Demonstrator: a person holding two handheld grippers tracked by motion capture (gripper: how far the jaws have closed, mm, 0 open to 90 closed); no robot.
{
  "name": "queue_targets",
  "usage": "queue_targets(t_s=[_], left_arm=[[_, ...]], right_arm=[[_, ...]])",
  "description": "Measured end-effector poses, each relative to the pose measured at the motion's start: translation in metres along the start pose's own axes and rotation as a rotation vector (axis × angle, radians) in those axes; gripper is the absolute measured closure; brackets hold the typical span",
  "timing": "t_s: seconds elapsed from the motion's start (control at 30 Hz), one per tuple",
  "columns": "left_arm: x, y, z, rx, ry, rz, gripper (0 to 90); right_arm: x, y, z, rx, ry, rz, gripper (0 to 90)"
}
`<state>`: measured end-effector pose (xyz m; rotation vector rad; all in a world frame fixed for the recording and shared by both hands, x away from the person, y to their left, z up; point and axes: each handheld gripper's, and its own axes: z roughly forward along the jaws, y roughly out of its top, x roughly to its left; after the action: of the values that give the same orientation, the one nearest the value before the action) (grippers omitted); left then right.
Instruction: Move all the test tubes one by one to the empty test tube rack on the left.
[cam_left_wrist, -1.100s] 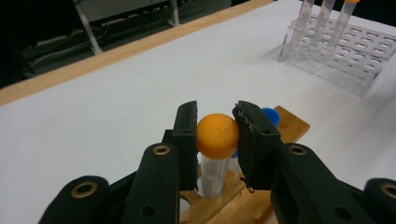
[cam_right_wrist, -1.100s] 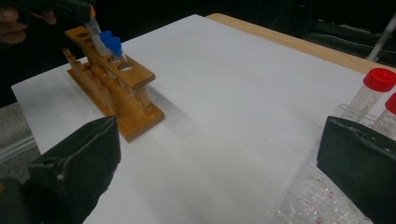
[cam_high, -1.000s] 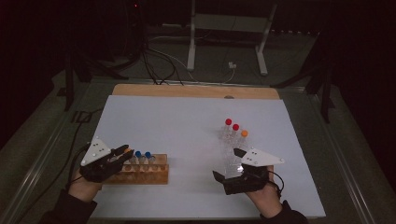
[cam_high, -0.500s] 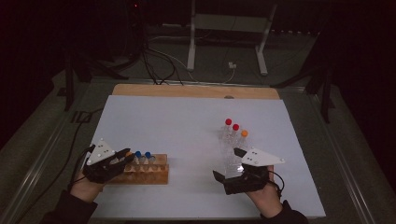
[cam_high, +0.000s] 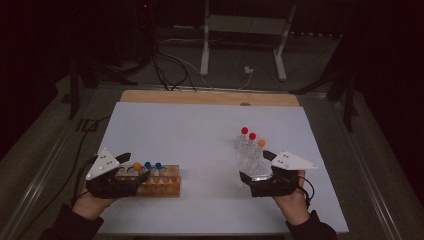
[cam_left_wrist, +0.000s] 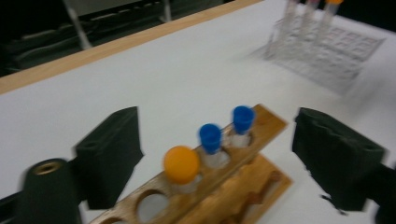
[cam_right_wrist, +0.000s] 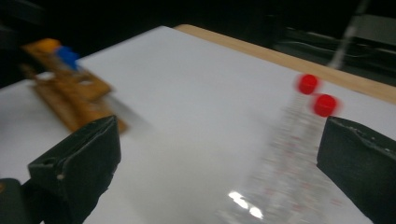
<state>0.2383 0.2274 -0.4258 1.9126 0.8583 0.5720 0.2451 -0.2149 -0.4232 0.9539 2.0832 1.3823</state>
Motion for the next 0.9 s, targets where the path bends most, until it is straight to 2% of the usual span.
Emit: queue_targets(t_s=[0.17, 0.2, 0.27, 0.37, 0.5, 0.53, 0.6, 0.63, 0.8, 0.83, 0.9], left_arm=[[-0.006, 0.002, 0.0, -0.018, -0.064, 0.012, 2.8], [-0.006, 0.002, 0.0, -0.018, -0.059, 0.015, 2.7], [-0.007, 0.003, -0.001, -0.027, -0.078, 0.02, 2.0], [-0.007, 0.003, -0.001, -0.031, -0.071, 0.017, 1.9], [-0.007, 0.003, -0.001, -0.03, -0.07, 0.017, 1.9], [-0.007, 0.003, -0.001, -0.029, -0.077, 0.019, 1.9], [-0.007, 0.003, -0.001, -0.031, -0.072, 0.02, 1.9], [-0.007, 0.003, -0.001, -0.032, -0.076, 0.021, 1.9], [-0.007, 0.003, -0.001, -0.027, -0.07, 0.021, 1.9], [-0.007, 0.003, -0.001, -0.026, -0.075, 0.022, 1.9], [-0.007, 0.003, -0.001, -0.024, -0.073, 0.021, 1.9]], right_arm=[[-0.019, -0.006, 0.003, 0.016, -0.094, 0.008, 0.0], [-0.023, -0.008, 0.004, 0.022, -0.116, 0.01, 0.0], [-0.03, -0.011, 0.007, 0.027, -0.138, 0.021, 0.0], [-0.04, -0.017, 0.013, 0.056, -0.174, 0.042, 0.0], [-0.052, -0.023, 0.024, 0.1, -0.209, 0.072, 6.4], [-0.055, -0.025, 0.027, 0.112, -0.209, 0.079, 8.7], [-0.06, -0.028, 0.031, 0.12, -0.214, 0.076, 22.0], [-0.062, -0.029, 0.033, 0.124, -0.218, 0.086, 23.3], [-0.071, -0.031, 0.044, 0.169, -0.217, 0.095, 46.5], [-0.072, -0.032, 0.045, 0.177, -0.228, 0.094, 48.9], [-0.073, -0.032, 0.049, 0.187, -0.219, 0.099, 54.1]])
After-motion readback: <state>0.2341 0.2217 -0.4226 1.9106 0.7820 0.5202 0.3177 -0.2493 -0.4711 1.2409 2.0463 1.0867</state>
